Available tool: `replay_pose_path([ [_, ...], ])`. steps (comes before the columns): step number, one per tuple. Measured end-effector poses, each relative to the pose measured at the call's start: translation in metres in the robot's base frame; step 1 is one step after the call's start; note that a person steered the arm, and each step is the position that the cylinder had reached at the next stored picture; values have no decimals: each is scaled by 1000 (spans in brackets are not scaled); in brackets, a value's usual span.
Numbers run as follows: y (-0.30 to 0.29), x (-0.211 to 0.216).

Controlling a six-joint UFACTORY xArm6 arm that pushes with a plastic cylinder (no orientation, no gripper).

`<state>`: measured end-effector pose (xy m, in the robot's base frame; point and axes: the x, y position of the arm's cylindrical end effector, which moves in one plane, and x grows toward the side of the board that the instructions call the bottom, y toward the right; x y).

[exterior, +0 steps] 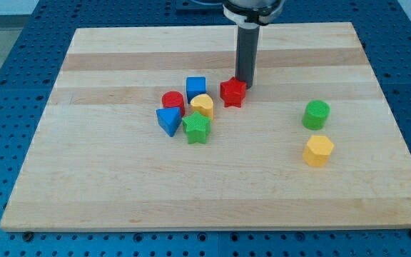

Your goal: Push the green circle closer to the red star

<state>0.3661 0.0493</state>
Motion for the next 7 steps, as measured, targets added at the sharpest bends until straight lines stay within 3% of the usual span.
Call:
replay_pose_path([
  [2,18,0],
  [6,272,3],
  [7,296,65],
])
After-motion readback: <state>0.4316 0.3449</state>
